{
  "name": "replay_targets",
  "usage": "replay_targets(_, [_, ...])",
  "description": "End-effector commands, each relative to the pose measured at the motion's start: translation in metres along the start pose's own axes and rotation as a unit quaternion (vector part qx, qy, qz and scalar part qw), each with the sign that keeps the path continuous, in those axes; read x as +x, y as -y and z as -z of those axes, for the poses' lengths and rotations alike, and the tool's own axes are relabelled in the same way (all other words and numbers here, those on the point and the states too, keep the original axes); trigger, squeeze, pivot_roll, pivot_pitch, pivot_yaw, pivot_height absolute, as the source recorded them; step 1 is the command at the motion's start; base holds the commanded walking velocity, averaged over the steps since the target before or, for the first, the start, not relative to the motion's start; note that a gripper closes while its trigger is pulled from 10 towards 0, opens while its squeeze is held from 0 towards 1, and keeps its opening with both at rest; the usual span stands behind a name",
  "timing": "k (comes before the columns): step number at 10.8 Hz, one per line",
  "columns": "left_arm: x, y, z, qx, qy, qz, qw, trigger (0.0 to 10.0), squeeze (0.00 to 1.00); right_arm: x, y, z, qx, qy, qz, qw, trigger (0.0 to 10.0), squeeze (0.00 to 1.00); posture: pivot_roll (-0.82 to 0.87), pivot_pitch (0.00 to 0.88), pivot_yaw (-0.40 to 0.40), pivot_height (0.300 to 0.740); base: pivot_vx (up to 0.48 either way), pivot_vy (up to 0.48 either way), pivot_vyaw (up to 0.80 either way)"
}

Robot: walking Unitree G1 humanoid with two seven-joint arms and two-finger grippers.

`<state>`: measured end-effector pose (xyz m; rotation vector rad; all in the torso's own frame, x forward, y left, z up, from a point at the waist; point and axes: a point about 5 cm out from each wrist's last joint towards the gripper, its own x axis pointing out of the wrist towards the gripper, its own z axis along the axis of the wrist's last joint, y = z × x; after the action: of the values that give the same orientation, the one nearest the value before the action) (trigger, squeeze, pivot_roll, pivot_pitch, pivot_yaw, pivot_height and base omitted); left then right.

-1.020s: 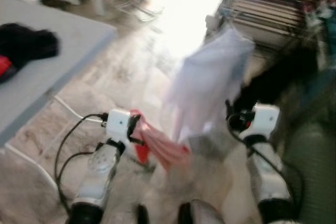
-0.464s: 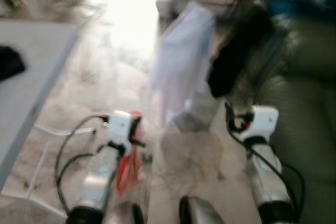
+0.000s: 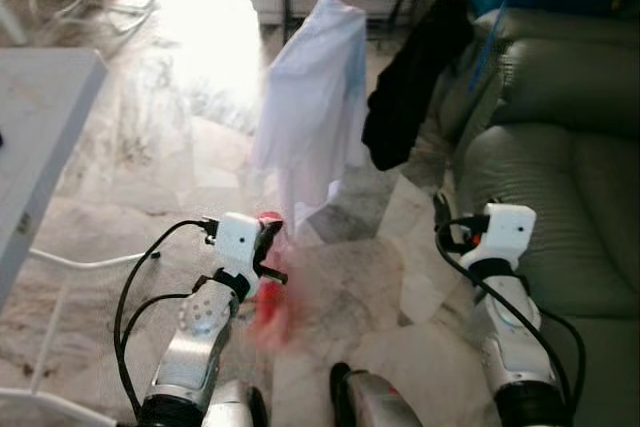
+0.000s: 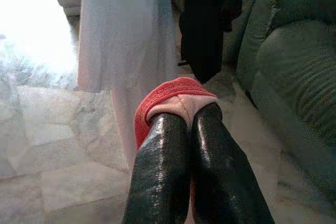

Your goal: Hang hanger

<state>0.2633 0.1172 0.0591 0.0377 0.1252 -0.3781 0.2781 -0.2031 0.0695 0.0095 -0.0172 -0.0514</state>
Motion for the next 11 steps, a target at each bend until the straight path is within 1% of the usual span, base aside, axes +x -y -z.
replay_targets(1, [-0.001, 0.0, -0.005, 0.002, 0.015, 0.005, 1.0, 10.0, 0.0, 0.0, 0.001, -0.001, 0.0, 0.001, 0.005, 1.0, 10.0, 0.0, -0.01, 0.162, -0.013, 0.74, 0.33, 0.304, 0.0])
replay_targets(3, [-0.001, 0.0, -0.006, 0.004, 0.014, 0.011, 1.0, 10.0, 0.0, -0.001, 0.0, 0.0, -0.002, 0.0, 0.007, 1.0, 10.0, 0.0, -0.01, 0.165, -0.014, 0.74, 0.343, 0.334, 0.0])
replay_targets(4, [-0.001, 0.001, -0.007, 0.005, 0.017, 0.013, 1.0, 10.0, 0.0, 0.0, 0.001, 0.0, -0.003, -0.001, 0.009, 1.0, 10.0, 0.0, -0.01, 0.169, -0.015, 0.74, 0.36, 0.319, -0.53])
replay_targets(6, [-0.003, 0.006, -0.006, 0.002, 0.017, 0.019, 1.0, 10.0, 0.0, 0.0, 0.002, -0.001, -0.006, -0.002, 0.011, 1.0, 10.0, 0.0, -0.01, 0.176, -0.017, 0.74, 0.381, 0.293, -0.8])
replay_targets(7, [-0.004, 0.01, -0.006, 0.006, 0.019, 0.028, 0.999, 10.0, 0.0, -0.001, 0.001, 0.0, -0.007, -0.002, 0.011, 1.0, 10.0, 0.0, -0.01, 0.178, -0.017, 0.74, 0.42, 0.0, -0.65])
replay_targets(11, [-0.003, 0.011, -0.007, 0.009, 0.022, 0.031, 0.999, 10.0, 0.0, 0.0, 0.0, -0.002, -0.013, 0.001, 0.01, 1.0, 10.0, 0.0, -0.01, 0.181, -0.017, 0.74, 0.443, 0.0, 0.0])
